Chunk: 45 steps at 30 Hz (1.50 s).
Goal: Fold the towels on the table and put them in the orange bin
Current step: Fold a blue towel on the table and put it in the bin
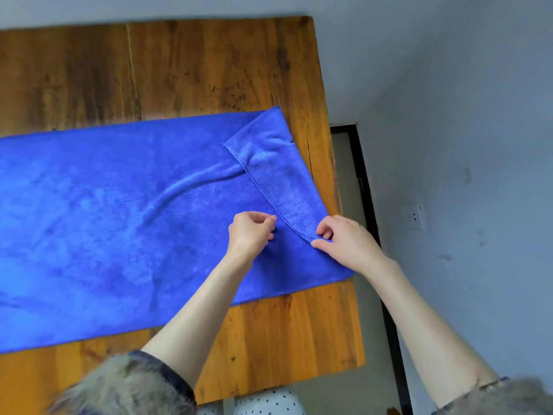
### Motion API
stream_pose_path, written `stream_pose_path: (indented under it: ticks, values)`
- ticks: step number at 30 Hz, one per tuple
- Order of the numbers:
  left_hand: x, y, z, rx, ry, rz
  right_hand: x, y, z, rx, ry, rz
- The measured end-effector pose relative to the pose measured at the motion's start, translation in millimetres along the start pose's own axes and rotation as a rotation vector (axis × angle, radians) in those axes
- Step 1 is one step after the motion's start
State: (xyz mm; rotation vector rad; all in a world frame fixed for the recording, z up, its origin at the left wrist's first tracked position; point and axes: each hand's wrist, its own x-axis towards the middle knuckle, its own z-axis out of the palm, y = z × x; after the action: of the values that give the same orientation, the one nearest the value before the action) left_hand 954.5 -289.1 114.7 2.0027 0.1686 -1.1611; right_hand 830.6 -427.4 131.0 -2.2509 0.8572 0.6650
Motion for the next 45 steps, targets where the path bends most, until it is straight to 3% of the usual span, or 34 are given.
stream_pose_path:
  ticks: [4,9,13,15,20,23,30,35,40,45]
  values:
    - [-7.0,4.5,17.7,0.059,-0.062,-0.005,-13.4,-0.6,3.8,-0.144,0.003,0.009]
    - [-12.4,4.8,16.5,0.043,-0.046,0.000,-27.1,-19.3,13.1,0.191,-0.129,0.010]
    - [-19.6,-9.1,0.1,0.036,-0.023,-0.024,-31.2,-28.3,26.7,0.255,-0.262,-0.044]
    - [-23.2,-20.2,-6.5,0.012,-0.035,-0.054,-29.4,-29.1,30.0,0.266,-0.206,-0.033]
    - [-35.9,-41.3,-3.8,0.013,-0.092,-0.016,-14.9,-28.5,25.2,0.385,0.186,0.030]
    - [-39.6,-42.5,6.4,0.054,-0.118,0.029,-4.3,-27.9,19.6,0.358,0.313,-0.003]
    - [-47.0,-44.0,29.8,0.297,-0.036,0.229,2.6,-25.2,24.8,0.299,0.273,0.006]
    - [-47.7,-43.7,7.7,0.031,0.051,0.293,10.7,-38.9,11.6,0.222,0.378,-0.039]
    - [-36.2,-38.6,-20.2,-0.078,0.118,0.318,49.9,-88.3,-16.3,0.006,0.505,-0.276]
    - [-26.7,-44.5,-28.5,-0.021,0.165,0.280,96.1,-126.1,-34.3,-0.280,0.325,-0.398]
